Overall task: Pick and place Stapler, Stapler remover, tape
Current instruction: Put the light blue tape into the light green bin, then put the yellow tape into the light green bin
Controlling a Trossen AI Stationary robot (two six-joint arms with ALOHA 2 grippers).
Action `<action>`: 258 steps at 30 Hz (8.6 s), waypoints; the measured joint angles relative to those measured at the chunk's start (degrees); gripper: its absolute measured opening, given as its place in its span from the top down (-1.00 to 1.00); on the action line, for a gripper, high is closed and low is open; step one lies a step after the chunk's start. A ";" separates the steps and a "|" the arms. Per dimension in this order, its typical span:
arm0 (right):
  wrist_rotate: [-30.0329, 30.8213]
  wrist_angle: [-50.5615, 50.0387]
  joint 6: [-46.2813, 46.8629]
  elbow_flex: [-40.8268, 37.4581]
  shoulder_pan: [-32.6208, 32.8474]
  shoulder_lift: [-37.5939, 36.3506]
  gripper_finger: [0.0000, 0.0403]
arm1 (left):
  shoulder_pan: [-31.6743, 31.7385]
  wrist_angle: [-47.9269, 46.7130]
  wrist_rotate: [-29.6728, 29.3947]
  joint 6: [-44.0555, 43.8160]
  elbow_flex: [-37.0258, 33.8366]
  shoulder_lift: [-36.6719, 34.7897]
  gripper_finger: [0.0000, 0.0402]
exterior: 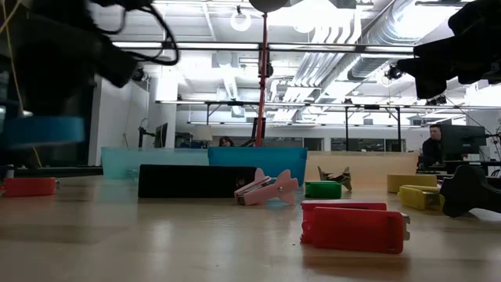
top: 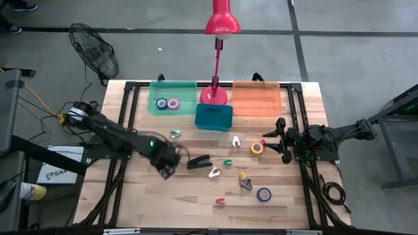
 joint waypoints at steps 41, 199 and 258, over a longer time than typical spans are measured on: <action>-0.01 0.00 0.00 0.00 -0.02 0.31 0.16 | 66.30 -3.17 -15.91 36.74 26.94 19.28 0.80; 17.01 16.95 36.09 20.01 5.82 32.58 0.16 | -1.73 11.14 -20.36 38.06 23.50 -23.54 0.31; -13.92 -50.75 67.46 52.96 -10.01 93.24 0.23 | -12.54 -1.62 -30.85 32.89 23.51 -26.34 0.31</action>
